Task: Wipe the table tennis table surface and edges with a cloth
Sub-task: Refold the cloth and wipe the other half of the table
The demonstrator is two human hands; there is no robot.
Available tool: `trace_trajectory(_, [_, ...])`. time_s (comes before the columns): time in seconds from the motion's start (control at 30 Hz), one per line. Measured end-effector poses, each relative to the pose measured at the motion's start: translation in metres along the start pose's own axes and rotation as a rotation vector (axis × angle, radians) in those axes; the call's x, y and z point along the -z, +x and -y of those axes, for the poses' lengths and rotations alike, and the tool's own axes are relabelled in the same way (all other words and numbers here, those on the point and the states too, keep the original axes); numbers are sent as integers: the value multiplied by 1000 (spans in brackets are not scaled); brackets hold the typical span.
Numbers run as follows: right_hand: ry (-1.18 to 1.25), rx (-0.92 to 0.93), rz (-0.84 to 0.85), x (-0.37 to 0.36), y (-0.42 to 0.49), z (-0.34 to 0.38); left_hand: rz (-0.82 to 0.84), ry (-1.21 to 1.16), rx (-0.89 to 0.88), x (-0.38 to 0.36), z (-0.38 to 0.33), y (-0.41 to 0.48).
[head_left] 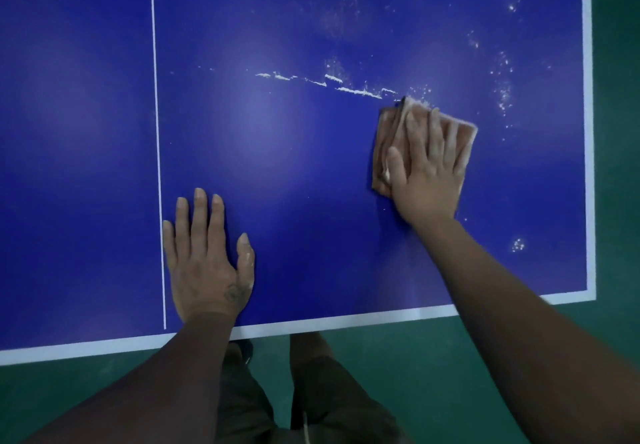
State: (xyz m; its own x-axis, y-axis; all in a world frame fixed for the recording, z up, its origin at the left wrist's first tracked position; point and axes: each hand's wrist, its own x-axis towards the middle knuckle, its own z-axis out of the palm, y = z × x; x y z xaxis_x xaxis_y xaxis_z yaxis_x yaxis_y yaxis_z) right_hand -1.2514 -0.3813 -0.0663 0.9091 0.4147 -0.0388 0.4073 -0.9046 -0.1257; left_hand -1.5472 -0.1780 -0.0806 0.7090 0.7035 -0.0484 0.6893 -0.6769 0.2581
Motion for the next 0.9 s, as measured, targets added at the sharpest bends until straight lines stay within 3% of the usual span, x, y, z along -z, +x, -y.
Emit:
trace_trajectory(0.13, [-34, 108, -26, -5, -91, -3, -12, 13, 1, 0, 1, 1])
trace_trajectory(0.3, [-40, 5, 63, -3, -187, -49, -7, 13, -1, 0, 0, 1])
trace_trajectory(0.4, [-56, 40, 57, 0, -167, -71, -5, 18, 0, 0, 0, 1])
trace_trajectory(0.6, [-71, 8, -36, -1, -38, -83, -5, 28, -1, 0, -1, 2])
trace_trajectory(0.7, [-39, -25, 5, 4, 12, -72, -4, 15, -3, 1, -2, 2])
trace_trajectory(0.8, [-22, -27, 27, 7, 2, -55, 2, 21, 2, 0, -1, 1])
trace_trajectory(0.9, [-49, 76, 2, 5, -66, -46, -3, -1, -11, 0, 0, 1])
